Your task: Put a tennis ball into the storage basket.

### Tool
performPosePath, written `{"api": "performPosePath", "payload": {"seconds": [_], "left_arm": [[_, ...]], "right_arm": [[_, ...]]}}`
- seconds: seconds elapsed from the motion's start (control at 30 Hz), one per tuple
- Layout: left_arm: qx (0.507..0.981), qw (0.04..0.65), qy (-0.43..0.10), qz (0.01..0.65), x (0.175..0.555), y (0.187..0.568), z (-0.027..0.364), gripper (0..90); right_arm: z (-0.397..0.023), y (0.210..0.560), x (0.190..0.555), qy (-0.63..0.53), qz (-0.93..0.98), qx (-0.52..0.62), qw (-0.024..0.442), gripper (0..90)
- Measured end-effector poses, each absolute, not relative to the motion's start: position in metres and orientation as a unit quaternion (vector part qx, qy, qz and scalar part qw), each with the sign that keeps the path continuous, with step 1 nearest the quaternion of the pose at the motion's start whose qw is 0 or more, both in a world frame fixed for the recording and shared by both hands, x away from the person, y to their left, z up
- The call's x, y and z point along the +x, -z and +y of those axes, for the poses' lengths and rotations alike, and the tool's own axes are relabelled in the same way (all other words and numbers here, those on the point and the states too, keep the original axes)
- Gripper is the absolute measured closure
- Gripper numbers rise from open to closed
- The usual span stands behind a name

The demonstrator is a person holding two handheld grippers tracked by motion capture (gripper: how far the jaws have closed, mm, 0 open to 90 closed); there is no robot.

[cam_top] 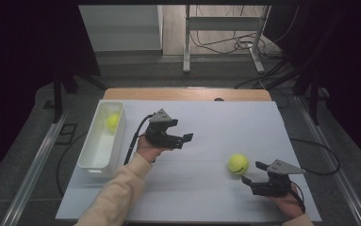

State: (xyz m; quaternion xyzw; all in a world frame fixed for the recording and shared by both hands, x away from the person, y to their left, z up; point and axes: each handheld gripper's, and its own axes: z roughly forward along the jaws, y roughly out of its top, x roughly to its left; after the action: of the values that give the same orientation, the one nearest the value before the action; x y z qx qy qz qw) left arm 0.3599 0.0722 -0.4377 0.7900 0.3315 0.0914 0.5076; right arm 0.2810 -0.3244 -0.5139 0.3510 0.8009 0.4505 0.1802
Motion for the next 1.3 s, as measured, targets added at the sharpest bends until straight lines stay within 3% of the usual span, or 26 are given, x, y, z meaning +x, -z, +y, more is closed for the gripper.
{"api": "performPosePath", "payload": {"seconds": [1.3], "left_arm": [[0.823, 0.481, -0.052, 0.298, 0.367, 0.468, 0.017, 14.0]], "right_arm": [[-0.326, 0.514, 0.279, -0.446, 0.801, 0.354, 0.185, 16.3]]}}
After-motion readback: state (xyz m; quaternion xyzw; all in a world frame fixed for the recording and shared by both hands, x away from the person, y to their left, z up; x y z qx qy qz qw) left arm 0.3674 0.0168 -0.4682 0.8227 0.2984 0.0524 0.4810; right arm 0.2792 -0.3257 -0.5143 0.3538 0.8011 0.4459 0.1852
